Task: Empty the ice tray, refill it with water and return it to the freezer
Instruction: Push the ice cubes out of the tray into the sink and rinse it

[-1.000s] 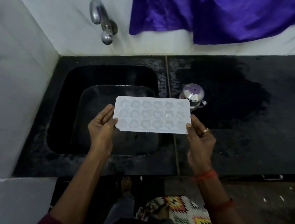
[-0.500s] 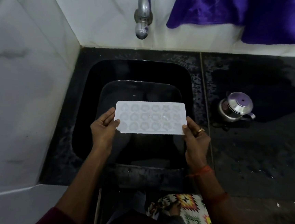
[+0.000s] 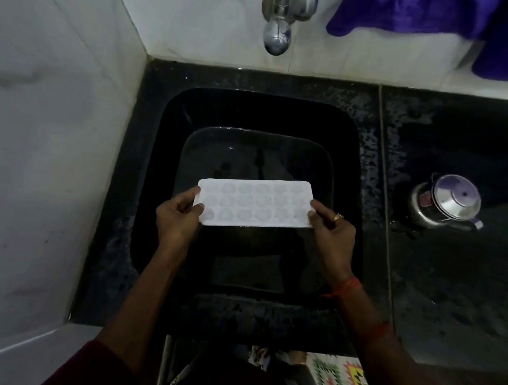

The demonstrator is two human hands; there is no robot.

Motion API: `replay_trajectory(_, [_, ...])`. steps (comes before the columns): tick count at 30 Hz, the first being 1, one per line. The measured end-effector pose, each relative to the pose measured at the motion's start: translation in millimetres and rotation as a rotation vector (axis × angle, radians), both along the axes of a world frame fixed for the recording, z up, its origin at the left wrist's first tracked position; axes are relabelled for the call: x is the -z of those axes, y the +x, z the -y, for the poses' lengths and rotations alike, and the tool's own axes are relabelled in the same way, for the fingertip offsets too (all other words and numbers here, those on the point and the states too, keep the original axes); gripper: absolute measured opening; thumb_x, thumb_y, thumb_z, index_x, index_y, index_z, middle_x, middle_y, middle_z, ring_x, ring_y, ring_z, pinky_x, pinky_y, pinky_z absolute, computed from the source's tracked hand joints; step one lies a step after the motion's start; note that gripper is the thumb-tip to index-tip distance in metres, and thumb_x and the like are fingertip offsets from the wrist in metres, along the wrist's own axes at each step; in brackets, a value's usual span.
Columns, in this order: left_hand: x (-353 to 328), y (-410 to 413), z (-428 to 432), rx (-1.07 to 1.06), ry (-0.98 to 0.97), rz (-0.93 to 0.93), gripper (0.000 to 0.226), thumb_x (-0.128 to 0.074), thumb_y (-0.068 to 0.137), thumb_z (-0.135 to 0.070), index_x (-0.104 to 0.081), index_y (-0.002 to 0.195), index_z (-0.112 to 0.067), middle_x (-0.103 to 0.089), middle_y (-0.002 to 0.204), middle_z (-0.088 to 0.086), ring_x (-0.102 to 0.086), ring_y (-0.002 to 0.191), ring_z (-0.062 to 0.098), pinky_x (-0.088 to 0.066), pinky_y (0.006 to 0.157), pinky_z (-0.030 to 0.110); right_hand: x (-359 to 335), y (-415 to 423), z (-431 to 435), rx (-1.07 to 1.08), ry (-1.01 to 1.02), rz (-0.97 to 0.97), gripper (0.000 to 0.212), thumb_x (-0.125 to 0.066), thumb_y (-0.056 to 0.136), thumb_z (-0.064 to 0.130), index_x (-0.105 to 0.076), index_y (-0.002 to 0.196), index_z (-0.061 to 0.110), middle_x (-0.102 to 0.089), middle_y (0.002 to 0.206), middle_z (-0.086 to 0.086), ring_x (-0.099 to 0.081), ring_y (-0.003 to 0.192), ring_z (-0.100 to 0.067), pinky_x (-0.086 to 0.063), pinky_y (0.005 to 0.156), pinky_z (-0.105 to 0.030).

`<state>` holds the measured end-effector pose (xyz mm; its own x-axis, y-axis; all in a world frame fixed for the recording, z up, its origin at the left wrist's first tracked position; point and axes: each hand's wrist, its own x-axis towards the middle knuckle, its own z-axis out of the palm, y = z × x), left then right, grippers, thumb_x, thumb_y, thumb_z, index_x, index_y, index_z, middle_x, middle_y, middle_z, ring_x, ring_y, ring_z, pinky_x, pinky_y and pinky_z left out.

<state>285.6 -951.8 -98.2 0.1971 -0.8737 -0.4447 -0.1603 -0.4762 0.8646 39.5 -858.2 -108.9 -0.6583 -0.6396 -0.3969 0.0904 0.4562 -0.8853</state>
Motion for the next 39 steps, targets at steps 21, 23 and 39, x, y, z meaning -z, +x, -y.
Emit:
replay_trajectory(21, [23.6, 15.3, 27.9, 0.191, 0.210, -0.046, 0.013, -0.079, 0.085, -0.003, -0.079, 0.090, -0.014, -0.076, 0.103, 0.009, -0.072, 0.081, 0.008, -0.053, 0.064, 0.010, -4.5, 1.2, 22.9, -0.455, 0.033, -0.318, 0.029, -0.087, 0.074, 0.037, -0.078, 0.100, 0.026, -0.075, 0.102, 0.012, -0.070, 0.087, -0.001, -0.057, 0.083, -0.021])
replay_trajectory(23, [24.0, 14.9, 30.3, 0.200, 0.225, -0.033, 0.008, -0.080, 0.085, -0.010, -0.080, 0.084, -0.017, -0.077, 0.100, 0.007, -0.072, 0.085, 0.013, -0.052, 0.062, 0.012, -3.2, 0.9, 25.2, -0.465, 0.042, -0.344, 0.026, -0.085, 0.076, 0.039, -0.077, 0.097, 0.026, -0.075, 0.094, 0.012, -0.070, 0.085, -0.001, -0.057, 0.082, -0.022])
replay_trajectory(39, [23.3, 10.5, 33.4, 0.357, -0.033, 0.088, 0.019, -0.075, 0.090, -0.005, -0.074, 0.101, -0.020, -0.075, 0.097, -0.003, -0.070, 0.091, 0.009, -0.053, 0.083, 0.020, 8.0, -15.6, 46.3, -0.649, 0.186, -0.769, 0.071, -0.036, 0.080, 0.083, -0.069, 0.107, 0.026, -0.077, 0.094, -0.007, -0.072, 0.091, -0.030, -0.057, 0.077, -0.042])
